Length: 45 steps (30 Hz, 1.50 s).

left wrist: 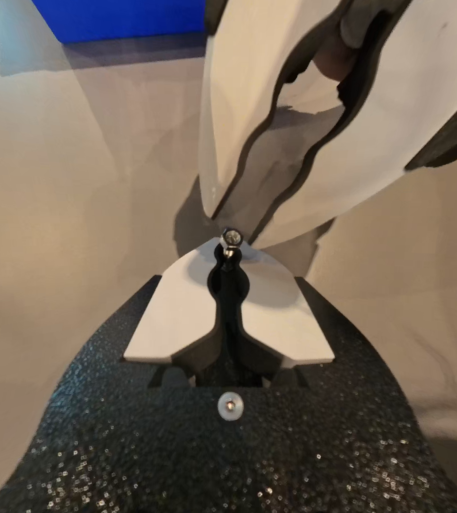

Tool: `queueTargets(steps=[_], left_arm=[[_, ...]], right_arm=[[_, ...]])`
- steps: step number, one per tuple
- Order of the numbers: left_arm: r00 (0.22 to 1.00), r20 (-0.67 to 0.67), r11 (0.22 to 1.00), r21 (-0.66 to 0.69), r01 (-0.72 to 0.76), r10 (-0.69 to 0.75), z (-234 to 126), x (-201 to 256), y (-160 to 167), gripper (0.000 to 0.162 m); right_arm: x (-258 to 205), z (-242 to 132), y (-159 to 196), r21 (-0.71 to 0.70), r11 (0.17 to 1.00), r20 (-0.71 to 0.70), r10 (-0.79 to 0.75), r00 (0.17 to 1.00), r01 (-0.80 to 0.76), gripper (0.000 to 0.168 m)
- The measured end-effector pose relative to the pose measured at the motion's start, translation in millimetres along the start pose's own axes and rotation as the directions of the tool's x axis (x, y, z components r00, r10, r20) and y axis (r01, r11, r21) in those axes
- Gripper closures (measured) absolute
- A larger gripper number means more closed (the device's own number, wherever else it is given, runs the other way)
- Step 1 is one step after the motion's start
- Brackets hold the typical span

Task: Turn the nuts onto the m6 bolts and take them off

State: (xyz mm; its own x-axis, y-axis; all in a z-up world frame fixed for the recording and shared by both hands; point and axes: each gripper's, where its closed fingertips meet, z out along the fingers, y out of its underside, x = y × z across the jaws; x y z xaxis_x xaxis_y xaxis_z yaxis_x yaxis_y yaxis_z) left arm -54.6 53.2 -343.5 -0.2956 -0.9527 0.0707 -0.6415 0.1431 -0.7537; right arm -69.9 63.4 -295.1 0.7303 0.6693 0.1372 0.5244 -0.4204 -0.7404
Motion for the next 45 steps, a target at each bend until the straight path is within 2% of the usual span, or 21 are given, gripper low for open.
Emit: queueTargets(steps=[1, 4, 7, 9, 15, 25, 36, 41, 45], left_arm=[[1.000, -0.001, 1.000, 0.000, 0.001, -0.001, 0, 0, 0, 0.157], [1.000, -0.005, 1.000, 0.001, 0.005, -0.005, 0, 0, 0, 0.157], [1.000, -0.015, 1.000, 0.002, 0.022, -0.022, 0, 0, 0, 0.157], [0.999, -0.028, 0.999, 0.003, 0.043, -0.043, 0, 0, 0, 0.157], [0.998, -0.036, 0.999, 0.003, 0.053, -0.052, 0, 0, 0, 0.157], [0.998, -0.040, 0.998, 0.003, 0.057, -0.056, -1, 0, -1, 0.157], [0.997, -0.042, 0.998, 0.003, 0.059, -0.059, -1, 0, -1, 0.157], [0.997, -0.042, 0.998, 0.003, 0.060, -0.060, -1, 0, -1, 0.157], [0.997, -0.042, 0.998, 0.003, 0.059, -0.059, -1, 0, -1, 0.157]], right_arm=[[1, -2, 0, 0.014, 1.000, -0.004, 0.006, 1.000, -0.005, 0.149], [3, -7, 1, 0.134, 0.990, 0.000, 0.049, 0.999, -0.049, 0.146], [-7, -12, -1, 0.306, 0.941, 0.109, 0.117, 0.987, -0.145, 0.143], [-9, -12, 1, 0.340, 0.922, 0.145, 0.144, 0.979, -0.186, 0.141], [-8, -5, -1, 0.346, 0.926, 0.135, 0.110, 0.985, -0.151, 0.136], [-13, 1, 1, 0.305, 0.942, 0.163, 0.091, 0.982, -0.138, 0.139], [-9, -2, -3, 0.345, 0.930, 0.127, 0.088, 0.988, -0.127, 0.140], [-15, -5, -9, 0.385, 0.919, 0.128, 0.035, 0.991, -0.082, 0.144], [-16, 0, -10, 0.369, 0.926, 0.129, 0.034, 0.991, -0.080, 0.144]])
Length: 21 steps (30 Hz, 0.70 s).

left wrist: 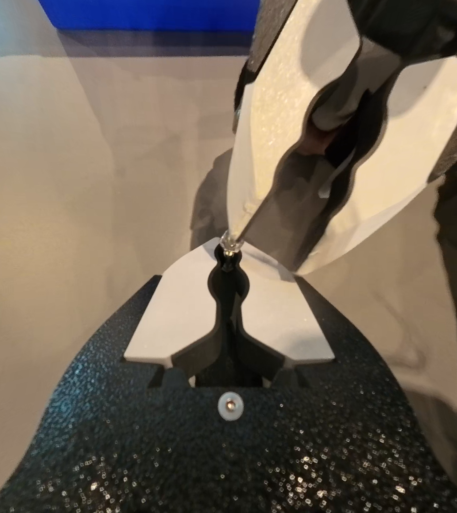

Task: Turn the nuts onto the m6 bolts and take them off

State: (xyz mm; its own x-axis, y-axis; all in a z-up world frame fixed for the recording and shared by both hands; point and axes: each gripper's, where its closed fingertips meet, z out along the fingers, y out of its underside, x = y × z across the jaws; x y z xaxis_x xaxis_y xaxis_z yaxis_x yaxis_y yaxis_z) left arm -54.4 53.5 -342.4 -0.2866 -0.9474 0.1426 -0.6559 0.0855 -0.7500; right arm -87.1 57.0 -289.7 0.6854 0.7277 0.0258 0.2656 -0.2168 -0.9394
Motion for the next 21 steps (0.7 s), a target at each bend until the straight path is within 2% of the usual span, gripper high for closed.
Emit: queueTargets(steps=[15, 21], left_arm=[[1.000, 0.000, 1.000, 0.000, -0.001, 0.001, 0.0, 0.5, 0.1, 0.157], [1.000, -0.001, 1.000, 0.000, -0.001, 0.001, 0.0, 0.8, 0.2, 0.157]], right_arm=[[1.7, 1.2, 5.7, -0.041, 0.999, 0.000, 0.027, 1.000, -0.027, 0.146], [7.4, -4.6, 0.9, -0.001, 1.000, -0.044, 0.026, 0.999, -0.026, 0.143]])
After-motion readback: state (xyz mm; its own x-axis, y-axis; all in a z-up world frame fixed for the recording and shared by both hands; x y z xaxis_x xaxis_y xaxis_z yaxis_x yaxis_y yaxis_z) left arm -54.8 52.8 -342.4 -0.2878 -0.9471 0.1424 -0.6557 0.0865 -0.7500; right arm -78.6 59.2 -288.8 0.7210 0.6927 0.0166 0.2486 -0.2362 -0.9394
